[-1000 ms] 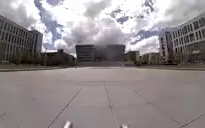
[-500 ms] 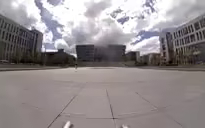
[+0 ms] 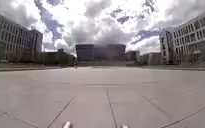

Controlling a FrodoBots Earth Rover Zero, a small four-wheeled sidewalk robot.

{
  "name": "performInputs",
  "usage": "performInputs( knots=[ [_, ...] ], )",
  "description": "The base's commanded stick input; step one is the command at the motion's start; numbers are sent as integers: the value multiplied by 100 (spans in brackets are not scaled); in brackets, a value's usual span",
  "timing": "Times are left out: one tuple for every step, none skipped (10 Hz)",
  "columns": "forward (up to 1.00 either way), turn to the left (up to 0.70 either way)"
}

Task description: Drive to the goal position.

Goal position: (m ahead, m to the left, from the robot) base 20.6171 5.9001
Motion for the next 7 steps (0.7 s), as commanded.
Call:
performInputs(
  knots=[
    [70,0],
    [70,0],
    [70,0],
    [70,0],
    [70,0],
    [70,0],
    [70,0]
  ],
)
